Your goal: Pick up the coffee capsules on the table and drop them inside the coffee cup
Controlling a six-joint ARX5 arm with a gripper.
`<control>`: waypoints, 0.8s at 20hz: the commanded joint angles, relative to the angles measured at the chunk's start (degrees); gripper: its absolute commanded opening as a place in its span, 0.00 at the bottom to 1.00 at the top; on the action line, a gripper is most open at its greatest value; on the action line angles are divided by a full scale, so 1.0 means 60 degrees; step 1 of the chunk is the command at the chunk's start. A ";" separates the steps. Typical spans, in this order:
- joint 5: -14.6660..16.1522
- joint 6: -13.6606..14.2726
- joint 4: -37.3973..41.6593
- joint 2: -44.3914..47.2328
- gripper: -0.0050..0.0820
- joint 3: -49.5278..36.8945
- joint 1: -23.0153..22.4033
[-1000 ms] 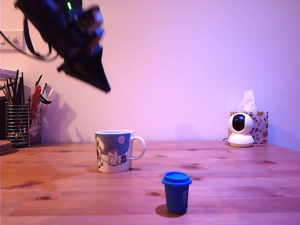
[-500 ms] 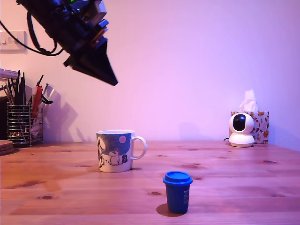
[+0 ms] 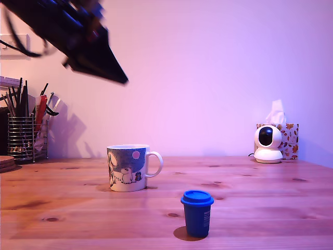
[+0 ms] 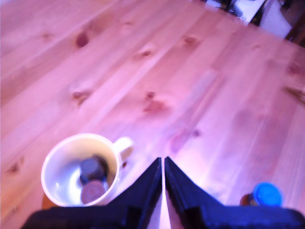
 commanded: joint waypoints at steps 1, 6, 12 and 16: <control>0.0299 0.0102 0.0554 -0.0590 0.03 -0.0831 -0.0033; 0.0929 0.0109 0.1293 -0.1861 0.03 -0.2441 -0.0036; 0.1297 0.0204 0.1858 -0.2827 0.03 -0.3996 -0.0036; 0.1297 0.0186 0.1934 -0.3118 0.03 -0.4856 -0.0044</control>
